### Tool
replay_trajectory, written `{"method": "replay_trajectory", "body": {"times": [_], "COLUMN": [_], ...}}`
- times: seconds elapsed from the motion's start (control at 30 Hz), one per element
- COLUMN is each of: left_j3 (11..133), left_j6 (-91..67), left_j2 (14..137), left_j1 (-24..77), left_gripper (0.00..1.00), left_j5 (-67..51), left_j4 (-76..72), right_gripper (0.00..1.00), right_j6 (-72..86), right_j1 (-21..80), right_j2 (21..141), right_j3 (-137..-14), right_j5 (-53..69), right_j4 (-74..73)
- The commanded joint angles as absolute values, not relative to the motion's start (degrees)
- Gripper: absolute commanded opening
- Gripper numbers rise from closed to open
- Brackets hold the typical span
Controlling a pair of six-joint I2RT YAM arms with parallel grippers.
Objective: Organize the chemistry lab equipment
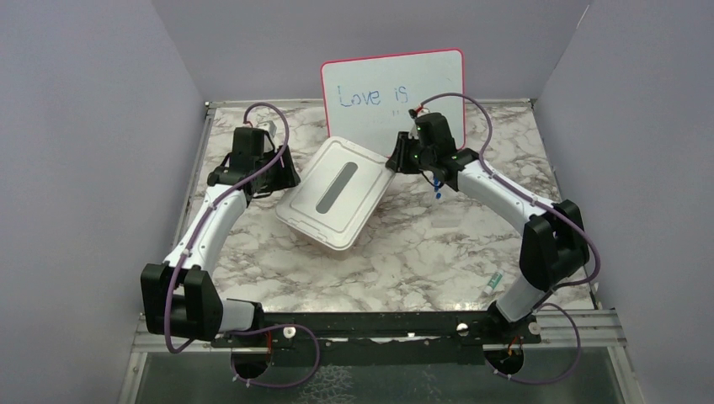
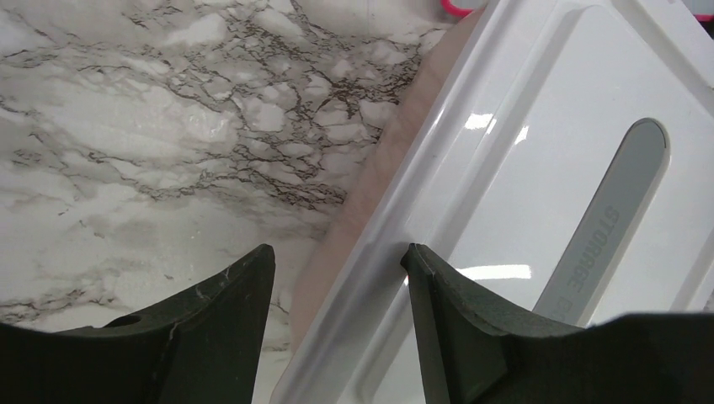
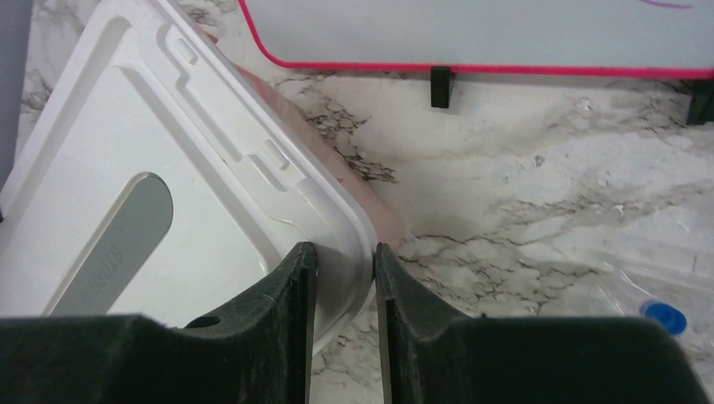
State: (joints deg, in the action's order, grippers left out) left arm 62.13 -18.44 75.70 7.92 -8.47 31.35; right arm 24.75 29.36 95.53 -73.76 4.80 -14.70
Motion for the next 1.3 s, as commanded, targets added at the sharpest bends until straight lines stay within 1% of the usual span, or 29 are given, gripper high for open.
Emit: {"method": "replay_trajectory", "body": {"times": [0.0,0.1,0.33,0.47,0.53,0.63,0.73,0.77,0.93,1.1,1.17,1.27], "left_j3": [58.97,58.62,59.80,61.83,63.20,65.20,67.14,67.57,69.18,69.60,69.89,71.06], "left_j6": [-20.52,-20.92,-19.92,-19.33,-18.36,-17.69,-17.64,-17.52,-17.09,-15.06,-14.34,-13.63], "left_j2": [73.20,70.78,67.27,66.06,65.35,63.99,61.81,60.84,55.67,49.85,47.70,45.32], "left_j1": [7.74,7.72,7.77,7.76,7.69,7.78,7.81,7.77,7.76,7.75,7.91,8.00], "left_gripper": [0.61,0.63,0.66,0.68,0.70,0.77,0.97,0.98,0.99,0.99,0.99,0.99], "left_j5": [0.91,4.52,5.31,5.27,4.79,3.82,3.21,2.87,3.90,5.28,6.40,7.69], "left_j4": [33.42,33.56,33.83,33.88,33.85,34.08,34.52,34.54,36.10,38.30,39.02,40.83], "right_gripper": [0.24,0.24,0.24,0.24,0.27,0.37,0.47,0.49,0.57,0.68,0.69,0.69], "right_j6": [24.26,23.74,23.77,23.16,22.97,22.87,21.71,21.57,22.09,23.14,23.99,25.95], "right_j1": [31.68,33.06,35.31,35.42,35.45,35.48,35.44,35.46,35.42,35.50,35.42,35.45], "right_j2": [102.77,105.27,109.57,110.12,108.09,102.34,95.28,93.09,78.15,60.05,53.77,47.60], "right_j3": [-74.13,-76.97,-83.80,-88.83,-90.75,-91.17,-88.44,-87.12,-77.53,-69.89,-69.09,-70.63], "right_j5": [16.44,17.45,17.10,13.80,10.44,4.21,-1.81,-4.20,-15.54,-23.90,-28.17,-32.28], "right_j4": [-16.10,-15.54,-15.03,-17.48,-18.94,-19.95,-21.96,-23.33,-32.26,-40.24,-44.52,-51.40]}}
